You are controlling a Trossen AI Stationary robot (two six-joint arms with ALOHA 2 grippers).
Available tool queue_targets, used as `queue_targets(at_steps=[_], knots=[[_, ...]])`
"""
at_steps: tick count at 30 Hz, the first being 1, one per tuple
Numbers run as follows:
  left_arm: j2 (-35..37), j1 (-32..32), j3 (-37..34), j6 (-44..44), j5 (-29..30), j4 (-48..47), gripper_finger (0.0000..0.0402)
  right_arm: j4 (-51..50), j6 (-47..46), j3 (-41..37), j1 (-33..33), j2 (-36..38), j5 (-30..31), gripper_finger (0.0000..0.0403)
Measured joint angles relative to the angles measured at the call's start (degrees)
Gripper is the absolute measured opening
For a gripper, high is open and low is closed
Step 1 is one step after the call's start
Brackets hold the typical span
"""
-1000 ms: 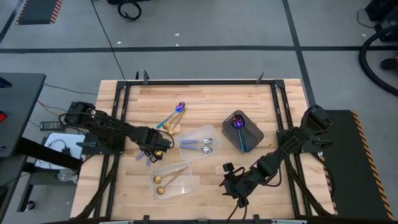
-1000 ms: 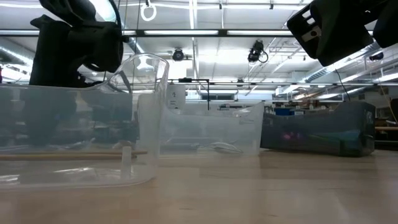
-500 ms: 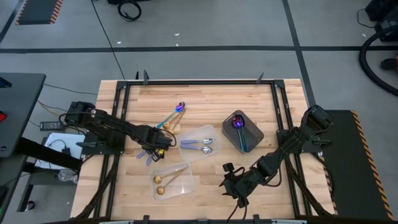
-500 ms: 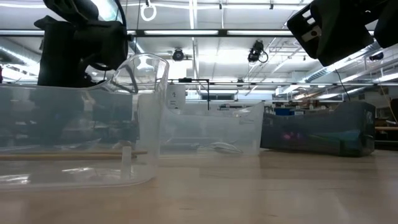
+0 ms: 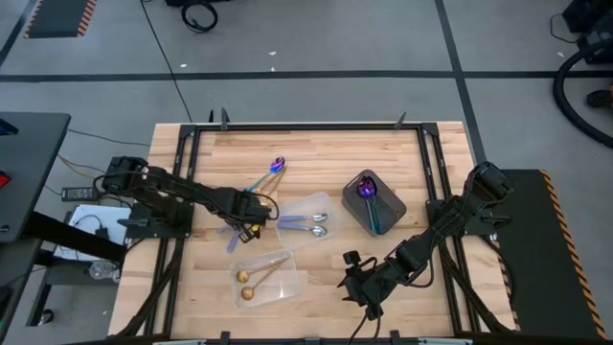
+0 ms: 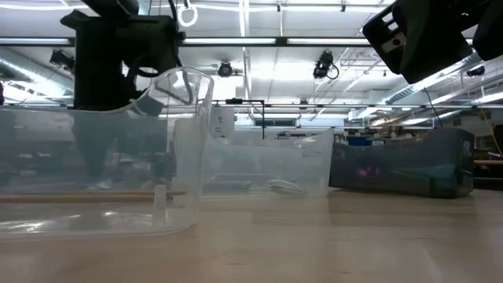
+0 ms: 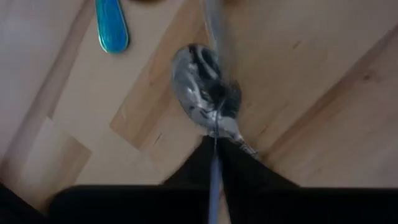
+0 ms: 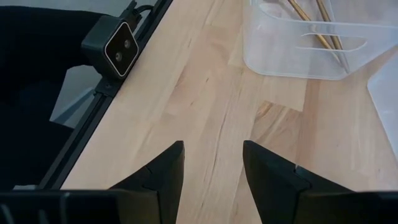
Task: Sort silverware by color (type)
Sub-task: Put the violet spoon into the top transparent bin
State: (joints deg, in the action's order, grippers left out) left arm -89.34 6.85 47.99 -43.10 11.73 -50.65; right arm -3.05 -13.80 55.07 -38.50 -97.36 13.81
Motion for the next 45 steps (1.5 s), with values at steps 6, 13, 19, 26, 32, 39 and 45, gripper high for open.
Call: queue_targets(at_steps=[6,13,19,26,32,39,45], knots=[[0.1,-0.6,2.8,3.4,2.4,-0.4,0.0001,0.0,0.0,0.0,0.0,0.0,0.0,0.0174],[0.1,-3.4,3.1,0.4,2.5,0.4,0.0029,0.0,-0.5,0.0,0.0,0.0,0.0,0.0174],[0.1,-3.3,3.1,6.8,1.5,4.6,0.01,0.0,-0.6,0.0,0.0,0.0,0.0,0.0174],[-0.8,-3.8,3.1,15.9,0.0,4.5,0.0131,0.0,-0.8,0.0,0.0,0.0,0.0,0.0174],[-3.8,-3.9,3.1,23.0,0.0,4.3,0.0132,0.3,-1.0,0.0,-0.2,0.0,-0.4,0.0174],[-7.9,-5.6,3.3,25.0,-2.5,4.2,0.0132,0.4,-1.1,0.0,-0.2,0.0,-0.6,0.0174],[-8.9,-7.2,3.4,27.0,-5.8,4.0,0.0109,0.4,-1.1,0.0,-0.6,0.0,-0.5,0.0174]])
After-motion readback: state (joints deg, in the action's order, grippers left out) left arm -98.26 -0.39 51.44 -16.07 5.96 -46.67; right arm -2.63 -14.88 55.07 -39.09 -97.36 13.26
